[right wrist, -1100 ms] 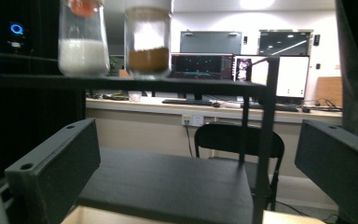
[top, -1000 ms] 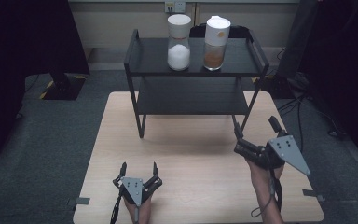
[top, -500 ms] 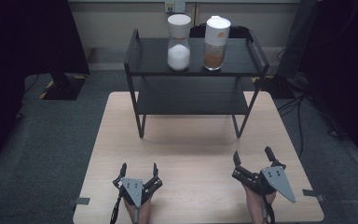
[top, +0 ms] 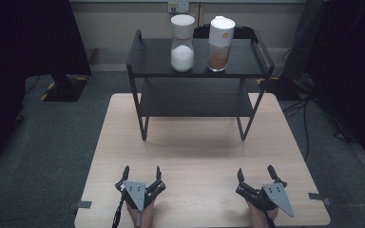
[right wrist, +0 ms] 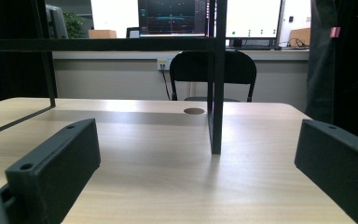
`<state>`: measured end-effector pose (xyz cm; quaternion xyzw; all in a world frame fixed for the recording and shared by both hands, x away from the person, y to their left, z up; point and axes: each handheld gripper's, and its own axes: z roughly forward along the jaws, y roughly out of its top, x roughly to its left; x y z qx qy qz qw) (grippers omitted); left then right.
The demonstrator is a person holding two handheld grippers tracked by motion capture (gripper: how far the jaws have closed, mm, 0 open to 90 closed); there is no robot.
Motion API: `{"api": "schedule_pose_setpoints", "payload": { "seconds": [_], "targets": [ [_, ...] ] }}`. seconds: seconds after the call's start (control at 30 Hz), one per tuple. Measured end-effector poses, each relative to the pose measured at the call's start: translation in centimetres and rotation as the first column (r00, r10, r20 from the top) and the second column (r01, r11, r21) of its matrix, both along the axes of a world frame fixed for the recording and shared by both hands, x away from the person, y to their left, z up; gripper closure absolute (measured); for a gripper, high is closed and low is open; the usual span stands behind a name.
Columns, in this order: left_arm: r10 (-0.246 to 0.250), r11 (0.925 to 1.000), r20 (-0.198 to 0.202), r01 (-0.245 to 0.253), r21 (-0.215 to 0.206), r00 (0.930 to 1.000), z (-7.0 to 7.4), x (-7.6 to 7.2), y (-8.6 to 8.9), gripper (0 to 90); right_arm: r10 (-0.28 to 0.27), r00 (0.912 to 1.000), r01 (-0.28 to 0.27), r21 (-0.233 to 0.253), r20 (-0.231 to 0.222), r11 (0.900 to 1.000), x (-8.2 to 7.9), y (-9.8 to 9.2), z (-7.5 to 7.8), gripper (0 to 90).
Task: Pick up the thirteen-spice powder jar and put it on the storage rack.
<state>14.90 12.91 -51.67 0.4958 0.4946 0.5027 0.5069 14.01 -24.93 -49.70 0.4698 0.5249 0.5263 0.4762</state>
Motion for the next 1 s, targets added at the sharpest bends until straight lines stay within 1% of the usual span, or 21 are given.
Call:
{"api": "schedule_pose_setpoints", "payload": {
  "seconds": [0.07, 0.27, 0.33, 0.4, 0.43, 0.5, 0.6, 0.67, 1.0],
  "targets": [
    [0.0, 1.0, 0.0, 0.0, 0.0, 1.0, 0.0, 0.0, 0.0, 0.0, 0.003, 1.0, -0.003, -0.002, 0.009, 1.0, -0.1, 0.0, -0.5, 0.0],
    [0.002, 1.0, 0.001, -0.002, 0.0, 1.0, 0.0, -0.1, 0.0, 0.0, 0.002, 1.0, -0.002, -0.001, 0.003, 1.0, -0.3, 0.2, -1.4, 0.0],
    [0.009, 1.0, 0.001, -0.009, 0.0, 1.0, 0.0, -0.1, -0.2, 0.0, 0.001, 1.0, -0.001, -0.002, 0.005, 1.0, -0.4, 0.2, -1.6, 0.0],
    [0.01, 0.9999, 0.001, -0.01, 0.0, 0.9999, 0.0, -0.1, -0.2, 0.0, 0.0, 0.9998, 0.0, -0.009, 0.018, 1.0, -0.5, 0.2, -1.8, 0.0],
    [0.01, 0.9999, 0.001, -0.01, 0.0, 0.9999, 0.0, -0.1, -0.2, 0.0, 0.002, 0.9998, -0.002, -0.004, 0.022, 1.0, -0.6, 0.2, -1.9, 0.0],
    [0.013, 0.9999, 0.001, -0.013, 0.0, 0.9999, 0.0, -0.1, -0.2, 0.1, -0.009, 0.9994, 0.009, -0.004, 0.033, 1.0, -0.7, 0.3, -2.1, 0.0],
    [0.015, 0.9999, 0.001, -0.015, 0.0, 0.9999, 0.0, -0.1, -0.2, 0.1, -0.024, 0.9991, 0.025, -0.014, 0.034, 1.0, -0.8, 0.7, -2.1, 0.0],
    [0.015, 0.9999, 0.001, -0.015, 0.0, 0.9999, 0.0, -0.1, -0.3, 0.0, -0.023, 0.9996, 0.023, -0.003, 0.018, 1.0, -0.7, 0.6, -1.9, 0.0],
    [0.02, 0.9998, 0.001, -0.02, 0.0, 0.9998, 0.0, -0.1, -0.3, 0.0, -0.023, 0.9995, 0.023, -0.004, 0.02, 1.0, -0.7, 0.6, -1.9, 0.0]
  ]
}}
